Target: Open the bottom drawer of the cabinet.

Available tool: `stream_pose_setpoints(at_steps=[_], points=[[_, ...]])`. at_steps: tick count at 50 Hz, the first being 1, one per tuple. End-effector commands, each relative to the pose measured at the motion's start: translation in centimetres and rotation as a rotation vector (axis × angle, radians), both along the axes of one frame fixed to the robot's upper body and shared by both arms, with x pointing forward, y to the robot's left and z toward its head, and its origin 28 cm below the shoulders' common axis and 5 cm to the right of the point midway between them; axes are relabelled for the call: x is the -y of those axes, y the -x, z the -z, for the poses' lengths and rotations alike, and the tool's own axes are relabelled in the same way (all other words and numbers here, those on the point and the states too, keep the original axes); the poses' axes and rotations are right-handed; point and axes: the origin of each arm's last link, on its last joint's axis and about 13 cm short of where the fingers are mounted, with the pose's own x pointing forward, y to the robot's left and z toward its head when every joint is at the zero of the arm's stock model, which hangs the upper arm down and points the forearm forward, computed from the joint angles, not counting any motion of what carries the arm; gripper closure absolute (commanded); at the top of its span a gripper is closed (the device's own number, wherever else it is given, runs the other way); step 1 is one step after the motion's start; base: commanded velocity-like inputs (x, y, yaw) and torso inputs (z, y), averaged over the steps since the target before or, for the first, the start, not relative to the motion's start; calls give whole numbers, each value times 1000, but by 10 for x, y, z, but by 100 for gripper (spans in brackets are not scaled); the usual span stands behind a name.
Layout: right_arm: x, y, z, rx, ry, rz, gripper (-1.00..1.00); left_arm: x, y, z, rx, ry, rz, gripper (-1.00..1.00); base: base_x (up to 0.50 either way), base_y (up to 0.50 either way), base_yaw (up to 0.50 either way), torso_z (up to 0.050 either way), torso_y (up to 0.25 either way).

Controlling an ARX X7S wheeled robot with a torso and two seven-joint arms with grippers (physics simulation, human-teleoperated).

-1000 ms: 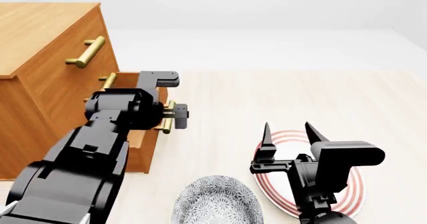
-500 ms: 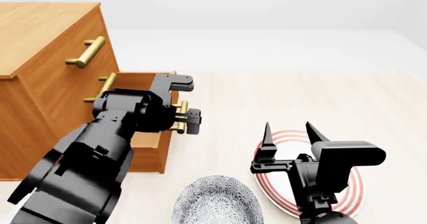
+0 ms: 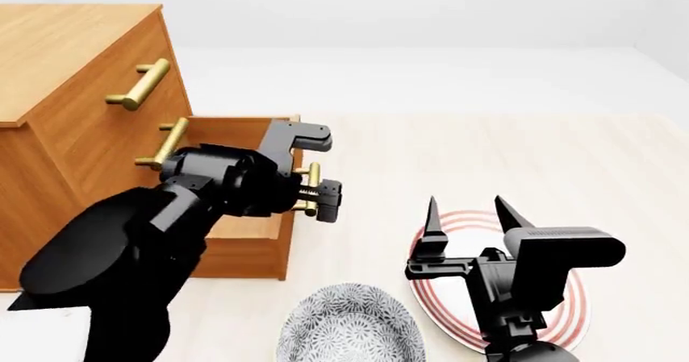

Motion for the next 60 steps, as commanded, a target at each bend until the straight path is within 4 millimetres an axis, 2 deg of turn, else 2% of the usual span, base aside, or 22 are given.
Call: stream_pose_setpoints(at_steps=[1, 2, 4, 5, 7, 8, 9, 11, 13, 14, 19, 21, 24, 28, 31, 53, 60], points=[[0, -1, 0, -2, 0, 1, -100, 27, -6, -15, 143, 177, 37, -100, 0, 0, 0, 0, 0], [0, -1, 0, -2, 0, 1, -100, 27, -8, -18, 176, 195, 30, -100, 0, 0, 0, 0, 0], [0, -1, 0, -1, 0, 0, -100, -3, -9, -36, 399, 227, -141, -100, 0, 0, 0, 0, 0], [0, -1, 0, -1, 0, 0, -100, 9, 2, -42, 433, 252, -84, -100, 0, 0, 0, 0, 0], [-1, -1, 0, 1, 0, -4, -100, 10, 23, -60, 606, 259, -79, -100, 0, 0, 0, 0, 0], [-1, -1, -1, 2, 1, -4, -100, 12, 31, -64, 639, 270, -69, -100, 0, 0, 0, 0, 0], [-1, -1, -1, 3, 1, -5, -100, 10, 35, -67, 671, 271, -77, -100, 0, 0, 0, 0, 0], [-2, -2, -1, 6, 2, -7, -100, 4, 57, -73, 775, 294, -71, -100, 0, 0, 0, 0, 0], [-2, -2, -2, 9, 5, -10, -100, -1, 74, -73, 828, 325, -51, -100, 0, 0, 0, 0, 0], [-3, -2, -4, 16, 10, -13, -100, -5, 89, -70, 871, 331, -45, -100, 0, 0, 0, 0, 0], [-6, -2, -27, 95, 43, -25, -100, -11, 139, -50, 1000, 253, -21, -100, 0, 0, 0, 0, 0], [-6, -2, -37, 129, 54, -29, -100, -12, 145, -47, 1034, 224, -51, -100, 0, 0, 0, 0, 0], [-8, 0, -63, 220, 65, -35, -100, -13, 158, -47, 1138, 184, -91, -100, 0, 0, 0, 0, 0], [-9, 3, -84, 294, 86, -35, -100, -13, 166, -48, 1163, 203, -64, -100, 0, 0, 0, 0, 0], [-9, 5, -91, 326, 93, -34, -100, -12, 166, -47, 1170, 206, -56, -100, 0, 0, 0, 0, 0], [-13, 25, -127, 529, 106, -49, -100, -18, 178, -59, 1342, 132, -137, -100, 0, 0, 0, 0, 0], [-12, 26, -135, 555, 115, -35, -100, -21, 179, -65, 1365, 126, -142, -100, 0, 0, 0, 0, 0]])
